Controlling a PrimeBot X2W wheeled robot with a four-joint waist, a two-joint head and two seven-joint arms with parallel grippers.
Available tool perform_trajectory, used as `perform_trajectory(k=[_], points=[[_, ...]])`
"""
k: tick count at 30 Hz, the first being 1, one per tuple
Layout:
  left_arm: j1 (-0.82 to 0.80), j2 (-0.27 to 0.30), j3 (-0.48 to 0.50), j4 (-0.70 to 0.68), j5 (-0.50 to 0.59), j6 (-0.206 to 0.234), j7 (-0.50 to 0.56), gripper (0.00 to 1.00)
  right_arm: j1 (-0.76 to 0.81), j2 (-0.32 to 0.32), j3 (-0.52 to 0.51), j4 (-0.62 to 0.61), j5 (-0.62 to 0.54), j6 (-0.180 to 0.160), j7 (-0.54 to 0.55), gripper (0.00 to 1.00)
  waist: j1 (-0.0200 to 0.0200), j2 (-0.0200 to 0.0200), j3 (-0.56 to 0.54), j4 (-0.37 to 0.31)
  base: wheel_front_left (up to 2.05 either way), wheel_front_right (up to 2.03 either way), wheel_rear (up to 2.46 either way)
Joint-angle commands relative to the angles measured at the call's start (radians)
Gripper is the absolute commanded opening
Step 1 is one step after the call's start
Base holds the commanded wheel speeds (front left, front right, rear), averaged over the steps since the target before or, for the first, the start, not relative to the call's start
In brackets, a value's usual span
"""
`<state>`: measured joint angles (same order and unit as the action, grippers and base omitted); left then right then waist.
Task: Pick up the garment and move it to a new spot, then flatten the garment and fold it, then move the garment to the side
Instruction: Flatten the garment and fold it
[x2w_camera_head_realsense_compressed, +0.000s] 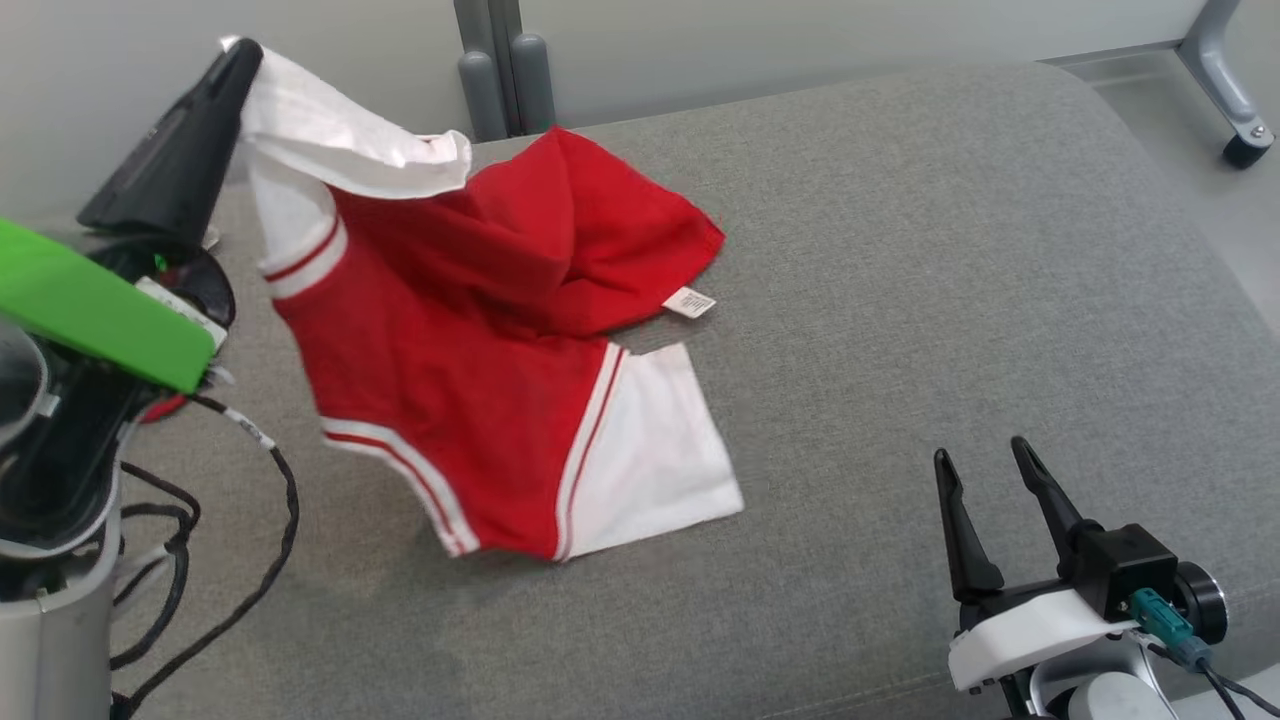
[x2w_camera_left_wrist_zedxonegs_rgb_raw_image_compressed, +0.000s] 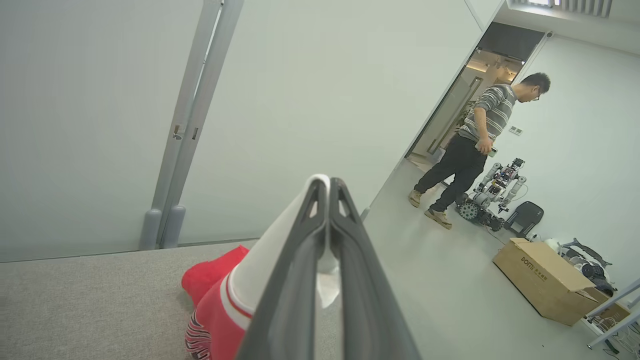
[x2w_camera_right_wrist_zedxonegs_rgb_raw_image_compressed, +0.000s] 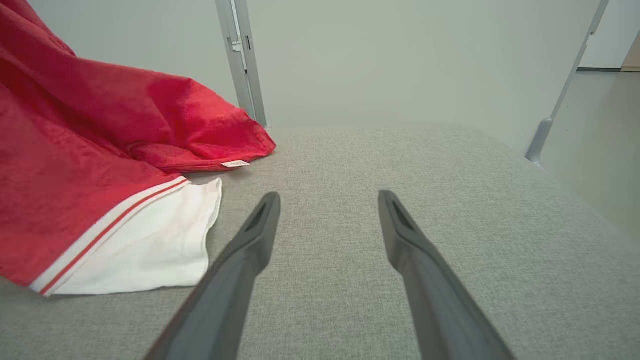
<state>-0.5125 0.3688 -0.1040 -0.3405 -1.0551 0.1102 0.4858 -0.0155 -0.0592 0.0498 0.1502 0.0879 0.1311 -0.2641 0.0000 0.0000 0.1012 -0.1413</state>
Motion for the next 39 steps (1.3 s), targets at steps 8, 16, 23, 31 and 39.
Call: perform_trajectory(k=[8, 16, 23, 31, 39], points=[[-0.180, -0.013, -0.057, 0.067, -0.008, 0.008, 0.068, 0.00, -0.016, 0.004, 0.002, 0.006, 0.014, -0.001, -0.001, 1.00, 0.0000, 0.0000, 0.016, -0.036, 0.00, 0.00, 0.00], [-0.334, -0.108, -0.142, 0.163, -0.013, 0.004, 0.082, 0.00, -0.033, 0.007, 0.008, 0.009, 0.020, -0.001, -0.001, 1.00, 0.0000, 0.0000, 0.030, -0.089, 0.00, 0.00, 0.00], [-0.388, -0.181, -0.203, 0.238, -0.011, 0.006, 0.080, 0.00, -0.031, 0.008, 0.011, 0.011, 0.053, -0.001, -0.001, 1.00, 0.0000, 0.0000, 0.038, -0.159, 0.00, 0.00, 0.00], [-0.252, -0.271, -0.270, 0.313, -0.031, 0.008, 0.011, 0.00, -0.020, 0.008, 0.018, 0.010, 0.078, -0.001, -0.001, 1.00, 0.0000, 0.0000, 0.063, -0.206, 0.00, 0.00, 0.00], [-0.107, -0.317, -0.510, 0.486, -0.076, 0.001, -0.171, 0.00, -0.059, 0.008, 0.042, 0.013, 0.077, -0.001, -0.001, 1.00, 0.0000, 0.0000, 0.099, -0.217, 0.00, 0.00, 0.00]])
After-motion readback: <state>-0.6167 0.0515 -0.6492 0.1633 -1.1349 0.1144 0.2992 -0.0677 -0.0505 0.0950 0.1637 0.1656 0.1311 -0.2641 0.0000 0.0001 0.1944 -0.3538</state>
